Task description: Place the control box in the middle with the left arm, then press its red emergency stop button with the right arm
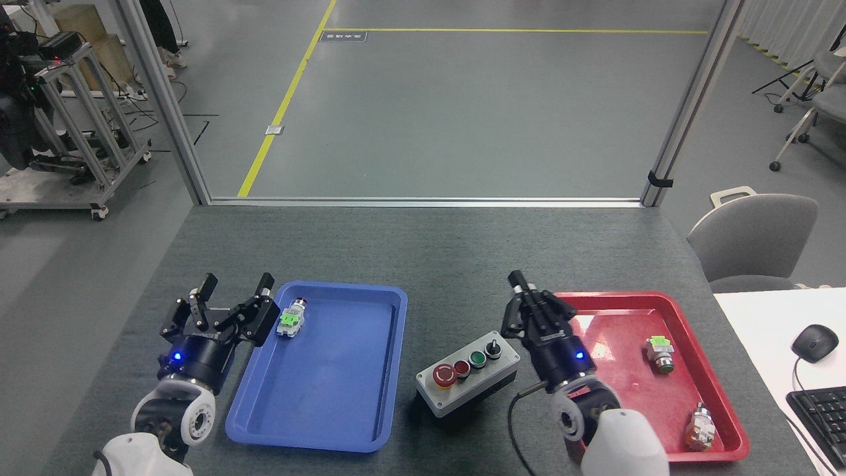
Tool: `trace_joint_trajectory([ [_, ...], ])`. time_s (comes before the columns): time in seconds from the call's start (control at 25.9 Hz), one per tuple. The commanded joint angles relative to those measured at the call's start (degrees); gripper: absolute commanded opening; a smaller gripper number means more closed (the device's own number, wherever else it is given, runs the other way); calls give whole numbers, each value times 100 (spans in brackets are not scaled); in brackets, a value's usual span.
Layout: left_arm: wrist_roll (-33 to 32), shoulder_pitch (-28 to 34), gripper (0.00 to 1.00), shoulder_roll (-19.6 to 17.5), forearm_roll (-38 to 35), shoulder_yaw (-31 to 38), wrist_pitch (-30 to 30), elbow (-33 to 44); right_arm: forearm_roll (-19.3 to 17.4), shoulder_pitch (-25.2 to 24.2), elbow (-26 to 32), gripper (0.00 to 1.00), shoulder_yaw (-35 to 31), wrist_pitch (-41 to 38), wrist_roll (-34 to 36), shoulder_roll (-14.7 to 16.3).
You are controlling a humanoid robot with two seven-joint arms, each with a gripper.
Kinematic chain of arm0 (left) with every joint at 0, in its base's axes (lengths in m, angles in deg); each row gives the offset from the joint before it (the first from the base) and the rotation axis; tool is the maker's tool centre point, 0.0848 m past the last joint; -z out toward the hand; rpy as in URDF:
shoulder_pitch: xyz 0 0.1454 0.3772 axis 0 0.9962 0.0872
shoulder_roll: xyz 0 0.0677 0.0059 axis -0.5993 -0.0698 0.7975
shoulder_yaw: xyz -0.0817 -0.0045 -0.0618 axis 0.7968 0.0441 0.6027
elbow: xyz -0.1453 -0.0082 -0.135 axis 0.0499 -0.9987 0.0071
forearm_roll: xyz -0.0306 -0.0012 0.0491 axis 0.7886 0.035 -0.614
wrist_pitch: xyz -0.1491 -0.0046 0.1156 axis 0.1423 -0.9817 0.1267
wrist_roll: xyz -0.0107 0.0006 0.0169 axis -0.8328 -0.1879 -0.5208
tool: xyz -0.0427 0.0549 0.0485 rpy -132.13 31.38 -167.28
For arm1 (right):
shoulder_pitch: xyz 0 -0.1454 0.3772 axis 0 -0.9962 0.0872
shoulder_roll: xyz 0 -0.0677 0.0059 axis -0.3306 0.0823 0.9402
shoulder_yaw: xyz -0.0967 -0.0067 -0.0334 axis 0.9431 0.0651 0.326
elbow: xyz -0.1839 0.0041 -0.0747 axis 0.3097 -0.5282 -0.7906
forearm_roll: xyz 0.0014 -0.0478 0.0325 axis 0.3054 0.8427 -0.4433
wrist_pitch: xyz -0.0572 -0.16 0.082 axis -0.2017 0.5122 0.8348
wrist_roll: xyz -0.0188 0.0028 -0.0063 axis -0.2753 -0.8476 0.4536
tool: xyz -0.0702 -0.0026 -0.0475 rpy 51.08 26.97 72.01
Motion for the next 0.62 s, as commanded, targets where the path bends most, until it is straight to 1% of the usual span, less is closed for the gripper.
trace_joint_trajectory([
  [0.0, -48, -162, 99, -3, 282, 192, -29, -114, 330, 5, -396, 0, 686, 220, -109, -432],
  [0.12, -75, -311, 99, -11, 247, 192, -91, -500, 937, -4, -686, 0, 1064, 405, -109, -722],
  [0.19, -13, -408, 99, -20, 212, 191, -293, -737, 1148, -13, -739, 0, 1108, 431, -109, -819],
  [0.23, -4, -408, 99, -20, 221, 183, -372, -773, 1165, -13, -757, 0, 1108, 431, -109, -827],
  [0.42, 22, -329, 99, 15, 194, 121, -390, -729, 1165, -4, -889, 0, 1081, 449, -126, -863],
  [0.58, 13, -294, 99, 50, 177, 16, -390, -738, 1095, 5, -889, 0, 1002, 660, -118, -863],
])
